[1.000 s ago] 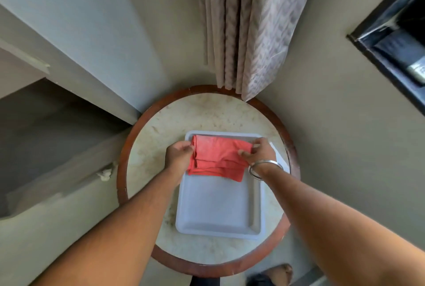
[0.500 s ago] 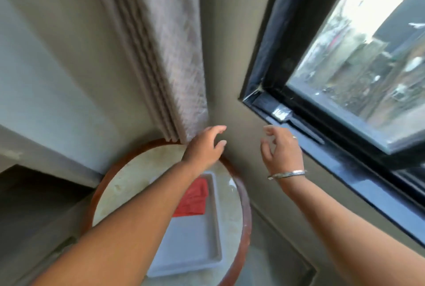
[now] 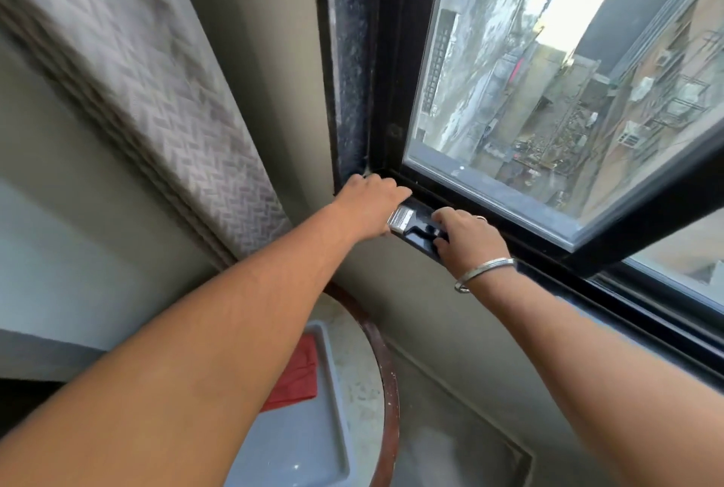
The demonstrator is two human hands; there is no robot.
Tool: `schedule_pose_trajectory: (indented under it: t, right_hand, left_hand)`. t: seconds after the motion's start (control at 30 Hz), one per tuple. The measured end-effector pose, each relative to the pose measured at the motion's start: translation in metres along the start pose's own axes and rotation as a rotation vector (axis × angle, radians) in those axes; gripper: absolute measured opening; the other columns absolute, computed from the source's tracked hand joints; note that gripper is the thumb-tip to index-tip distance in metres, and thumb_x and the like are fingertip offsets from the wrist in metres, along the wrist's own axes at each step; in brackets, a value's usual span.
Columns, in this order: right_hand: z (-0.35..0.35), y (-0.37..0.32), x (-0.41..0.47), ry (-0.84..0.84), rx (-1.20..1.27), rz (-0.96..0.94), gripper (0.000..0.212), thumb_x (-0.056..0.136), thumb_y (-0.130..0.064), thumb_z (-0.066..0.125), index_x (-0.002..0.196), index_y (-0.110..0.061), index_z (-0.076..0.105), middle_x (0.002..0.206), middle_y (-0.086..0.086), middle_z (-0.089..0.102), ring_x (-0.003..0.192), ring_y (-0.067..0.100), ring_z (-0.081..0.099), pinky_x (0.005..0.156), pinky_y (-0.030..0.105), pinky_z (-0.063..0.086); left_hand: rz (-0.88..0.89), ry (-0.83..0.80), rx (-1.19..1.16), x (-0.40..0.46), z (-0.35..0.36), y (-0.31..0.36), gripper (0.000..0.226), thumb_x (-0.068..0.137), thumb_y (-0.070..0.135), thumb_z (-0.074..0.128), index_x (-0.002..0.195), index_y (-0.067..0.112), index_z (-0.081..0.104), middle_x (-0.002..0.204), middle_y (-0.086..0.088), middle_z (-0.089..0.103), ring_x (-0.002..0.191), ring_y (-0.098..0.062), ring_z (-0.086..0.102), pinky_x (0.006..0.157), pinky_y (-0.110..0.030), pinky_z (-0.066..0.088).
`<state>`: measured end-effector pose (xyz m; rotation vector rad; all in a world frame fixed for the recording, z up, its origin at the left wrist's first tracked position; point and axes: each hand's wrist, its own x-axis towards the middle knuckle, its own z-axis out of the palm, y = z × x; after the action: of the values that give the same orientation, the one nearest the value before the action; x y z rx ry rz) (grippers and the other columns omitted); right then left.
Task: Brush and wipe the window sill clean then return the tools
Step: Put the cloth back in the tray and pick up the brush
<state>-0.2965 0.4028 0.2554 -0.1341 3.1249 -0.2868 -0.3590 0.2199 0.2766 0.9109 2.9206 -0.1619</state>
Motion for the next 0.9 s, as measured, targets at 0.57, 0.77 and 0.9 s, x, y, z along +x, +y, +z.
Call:
schedule_pose_trajectory:
  t: [0.57, 0.77, 0.9]
  right_hand:
    - [0.212, -0.147, -0.155, -0.436, 0.009, -0.584, 0.030, 0.058, -0.015, 0.071, 0.088, -0.019, 0.067, 0.060, 0.002, 0.068, 0.061, 0.031, 0.064, 0.056, 0.034, 0.048]
    - [0.278, -0.158, -0.184, -0.533, -0.102, -0.568, 0.031, 0.046, -0.010, 0.078, 0.072, -0.018, 0.064, 0.050, 0.000, 0.062, 0.054, 0.027, 0.061, 0.053, 0.031, 0.048]
    - [0.295, -0.160, -0.191, -0.605, -0.148, -0.514, 0.028, 0.046, -0.006, 0.076, 0.068, -0.015, 0.061, 0.049, 0.004, 0.062, 0.055, 0.029, 0.061, 0.053, 0.032, 0.047]
  left_hand:
    - [-0.511, -0.388, -0.539, -0.330, 0.245, 0.032, 0.067, 0.079, 0.046, 0.077, 0.138, 0.029, 0.051, 0.130, 0.004, 0.055, 0.122, -0.020, 0.052, 0.098, -0.034, 0.043]
    - [-0.579, -0.421, -0.578, -0.355, 0.314, 0.051, 0.066, 0.083, 0.040, 0.075, 0.141, 0.027, 0.046, 0.130, 0.002, 0.051, 0.119, -0.022, 0.051, 0.097, -0.036, 0.043]
    - [-0.564, -0.454, -0.569, -0.356, 0.339, 0.061, 0.069, 0.085, 0.037, 0.075, 0.144, 0.025, 0.042, 0.134, 0.000, 0.047, 0.124, -0.023, 0.048, 0.101, -0.036, 0.040]
